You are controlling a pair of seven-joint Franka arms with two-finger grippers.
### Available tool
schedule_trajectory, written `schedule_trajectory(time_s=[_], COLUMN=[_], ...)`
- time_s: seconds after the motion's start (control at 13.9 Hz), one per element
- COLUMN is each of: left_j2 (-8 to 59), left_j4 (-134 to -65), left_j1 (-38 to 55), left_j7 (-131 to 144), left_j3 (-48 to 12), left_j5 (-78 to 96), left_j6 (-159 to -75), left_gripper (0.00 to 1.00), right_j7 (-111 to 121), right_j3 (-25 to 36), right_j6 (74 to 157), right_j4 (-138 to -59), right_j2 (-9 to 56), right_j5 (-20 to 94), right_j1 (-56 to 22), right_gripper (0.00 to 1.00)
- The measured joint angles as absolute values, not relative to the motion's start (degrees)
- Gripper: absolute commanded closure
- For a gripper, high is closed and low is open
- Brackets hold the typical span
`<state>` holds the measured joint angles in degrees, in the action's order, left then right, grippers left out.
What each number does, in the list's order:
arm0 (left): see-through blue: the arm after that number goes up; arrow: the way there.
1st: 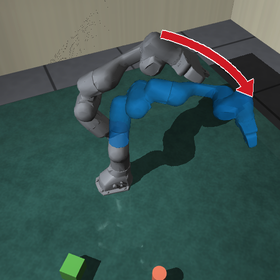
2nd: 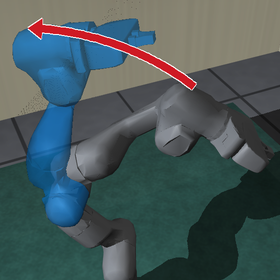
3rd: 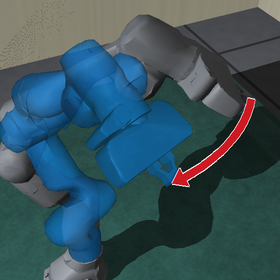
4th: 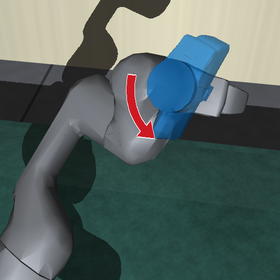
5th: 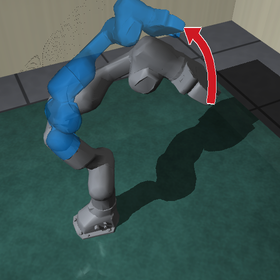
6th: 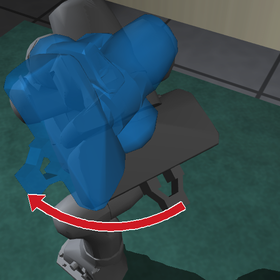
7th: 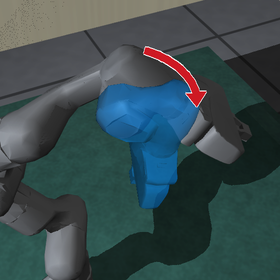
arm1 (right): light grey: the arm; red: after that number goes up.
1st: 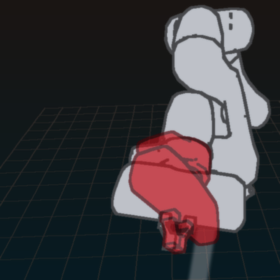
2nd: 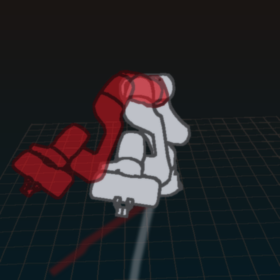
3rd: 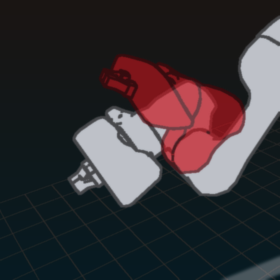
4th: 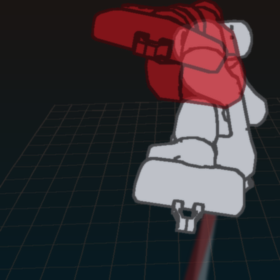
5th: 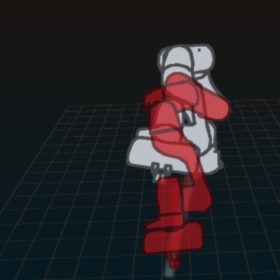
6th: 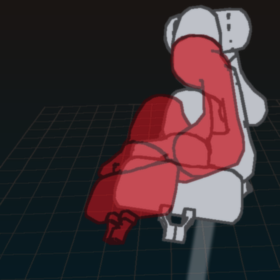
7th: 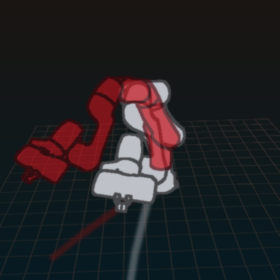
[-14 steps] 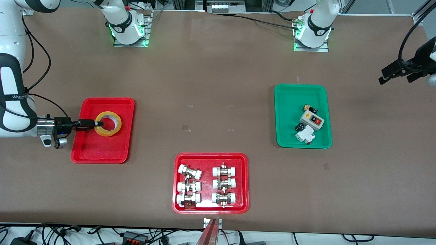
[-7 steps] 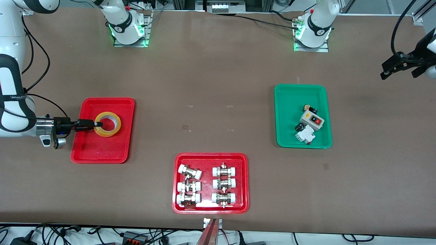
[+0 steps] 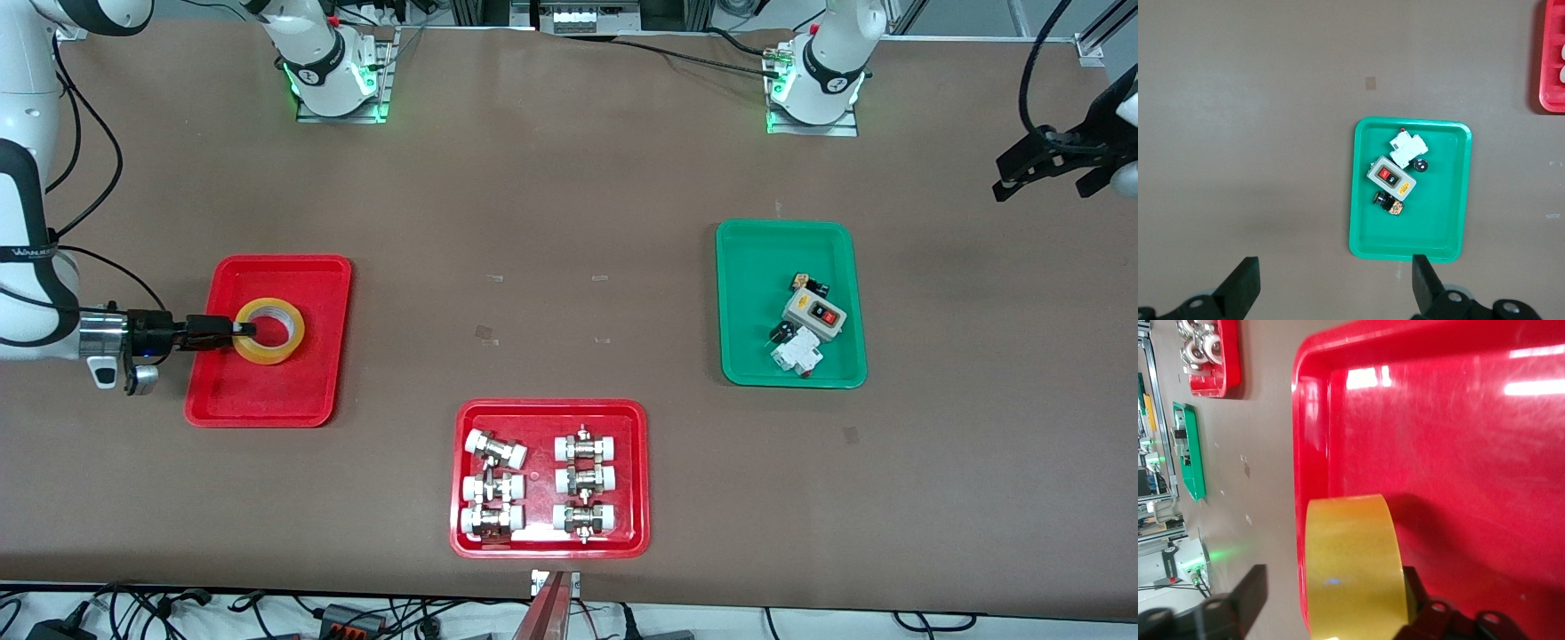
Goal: Left arm passes tape to right arm into tray
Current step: 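Lower the tape into the empty red tray with the right gripper, then open the right gripper and withdraw it from the tape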
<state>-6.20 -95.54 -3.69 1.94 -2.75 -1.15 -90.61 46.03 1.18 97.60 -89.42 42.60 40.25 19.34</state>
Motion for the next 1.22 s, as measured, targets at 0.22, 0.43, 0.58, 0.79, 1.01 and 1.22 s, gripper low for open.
schedule_trajectory(time_s=[0.22,0.43,0.58,0.79,1.01,1.22], left_j2=[-6.1,-6.1,-6.0,-6.0,-5.7,-3.6], left_j4=[-95.5,-95.4,-95.4,-95.4,-94.5,-90.7], left_j1=[-3.7,-3.8,-3.9,-3.9,-3.9,-3.9], left_j7=[1.9,1.9,1.9,1.9,1.9,1.9], left_j3=[-2.8,-2.8,-2.8,-2.8,-2.8,-2.7], left_j5=[-1.1,-1.1,-1.1,-1.1,-1.1,-1.1], left_j6=[-90.6,-90.5,-90.4,-90.4,-90.3,-87.5], left_gripper=[0.00,0.00,0.00,0.00,0.00,0.00], right_j7=[46.2,46.7,46.8,47.0,44.9,37.3], right_j3=[1.2,0.8,0.4,0.0,0.0,0.0], right_j6=[97.8,101.8,103.4,104.4,104.9,104.5], right_j4=[-88.2,-87.9,-87.4,-86.4,-84.7,-80.6], right_j2=[42.6,42.6,42.4,40.8,36.7,33.8], right_j5=[39.1,34.7,31.3,27.6,22.4,17.4], right_j1=[19.4,19.3,19.2,17.5,13.9,11.1], right_gripper=[0.00,0.00,0.00,0.00,0.00,0.00])
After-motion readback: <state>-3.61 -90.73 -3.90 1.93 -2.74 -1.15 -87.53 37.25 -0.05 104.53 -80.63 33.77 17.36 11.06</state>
